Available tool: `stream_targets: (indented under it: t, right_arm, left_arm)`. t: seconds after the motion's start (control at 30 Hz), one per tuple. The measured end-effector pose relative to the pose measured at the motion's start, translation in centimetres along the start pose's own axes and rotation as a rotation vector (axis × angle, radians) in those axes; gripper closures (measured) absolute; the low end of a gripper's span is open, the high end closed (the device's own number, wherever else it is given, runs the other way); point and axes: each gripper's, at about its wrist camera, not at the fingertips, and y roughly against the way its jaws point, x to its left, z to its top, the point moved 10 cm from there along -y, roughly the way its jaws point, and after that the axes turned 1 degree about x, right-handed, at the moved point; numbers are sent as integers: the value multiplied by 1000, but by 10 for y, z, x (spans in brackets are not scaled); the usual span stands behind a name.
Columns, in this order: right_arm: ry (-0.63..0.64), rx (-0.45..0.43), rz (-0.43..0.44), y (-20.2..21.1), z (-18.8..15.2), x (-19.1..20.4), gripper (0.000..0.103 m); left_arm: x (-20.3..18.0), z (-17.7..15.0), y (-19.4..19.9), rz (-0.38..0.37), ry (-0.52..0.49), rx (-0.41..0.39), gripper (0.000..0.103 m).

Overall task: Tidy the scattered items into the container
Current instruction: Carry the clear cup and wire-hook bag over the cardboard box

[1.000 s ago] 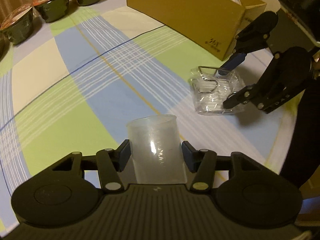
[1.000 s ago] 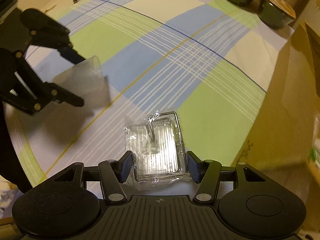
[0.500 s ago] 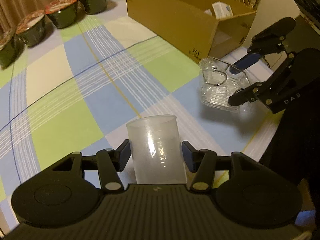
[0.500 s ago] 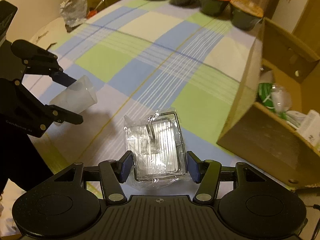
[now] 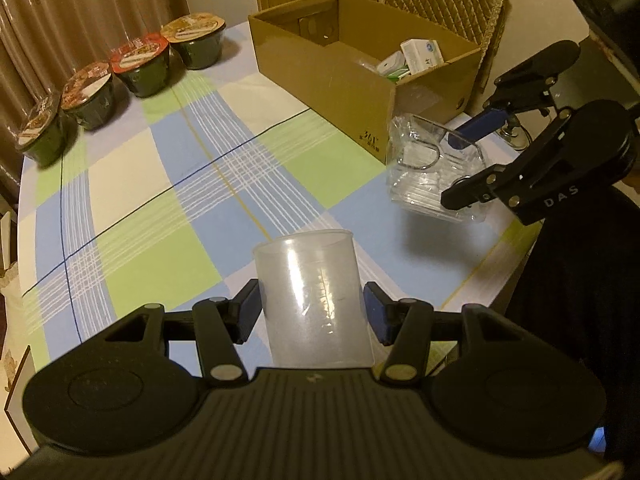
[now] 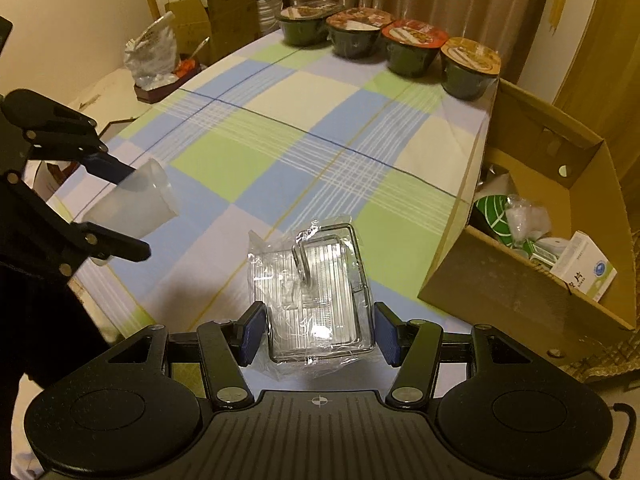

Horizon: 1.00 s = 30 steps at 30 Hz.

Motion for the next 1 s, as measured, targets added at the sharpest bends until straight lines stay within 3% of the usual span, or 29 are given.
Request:
stream_targets:
  t: [0.6,1.0]
  right_arm:
    - [-48,28,-50,11,-17,-27,44]
    - [-29,70,-46,-11,-15,-34,44]
  left_arm:
    - [-1,16,-18,-49,-5,-29,53]
    - [14,29,-40,-65,-3,-43,53]
